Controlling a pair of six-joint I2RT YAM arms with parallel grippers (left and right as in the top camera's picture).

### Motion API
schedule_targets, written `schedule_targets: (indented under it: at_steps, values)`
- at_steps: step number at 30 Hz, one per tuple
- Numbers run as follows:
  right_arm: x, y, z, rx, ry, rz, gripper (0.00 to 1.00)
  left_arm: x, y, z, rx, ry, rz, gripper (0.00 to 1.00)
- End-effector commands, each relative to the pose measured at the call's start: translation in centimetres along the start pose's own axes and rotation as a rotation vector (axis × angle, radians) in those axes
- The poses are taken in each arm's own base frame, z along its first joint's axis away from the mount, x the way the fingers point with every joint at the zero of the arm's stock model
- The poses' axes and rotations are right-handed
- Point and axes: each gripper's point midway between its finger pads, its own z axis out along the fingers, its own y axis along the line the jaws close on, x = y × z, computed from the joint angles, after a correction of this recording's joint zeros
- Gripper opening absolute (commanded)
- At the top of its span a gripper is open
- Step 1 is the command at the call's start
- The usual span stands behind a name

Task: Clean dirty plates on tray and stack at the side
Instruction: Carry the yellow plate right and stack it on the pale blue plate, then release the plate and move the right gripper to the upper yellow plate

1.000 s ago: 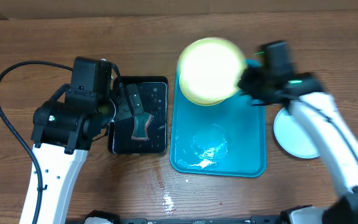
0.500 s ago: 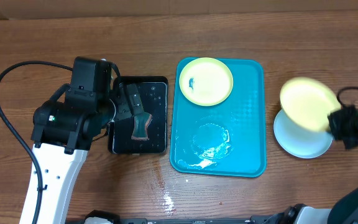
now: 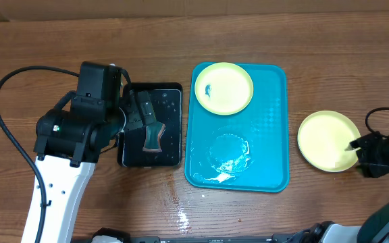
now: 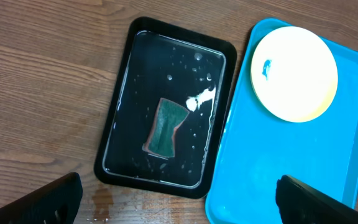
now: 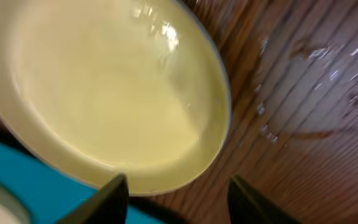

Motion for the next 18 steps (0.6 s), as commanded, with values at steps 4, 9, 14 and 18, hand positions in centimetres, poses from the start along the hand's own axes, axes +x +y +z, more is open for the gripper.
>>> schedule_targets:
  at_steps: [4,9,14,18]
  values:
    - [3.8,7.6,-2.9,-0.195,0.027,-0.425,0.55,-0.5,-0.2,-0.8,0.019,-0.023,0.006,1.00]
    - [8.9,14.9,-4.8,-0.259,-0.034,-0.779,0.56,-0.5,-0.2,-0.8,0.019,-0.023,0.006,1.00]
    - [11.0,21.8,-4.7,-0.315,-0.271,-1.023,0.77,-0.5,-0.2,-0.8,0.019,-0.023,0.006,1.00]
    - [12.3,25.4,-3.2,-0.333,-0.358,-1.107,0.77,-0.5,-0.2,-0.8,0.019,-0.023,0.006,1.00]
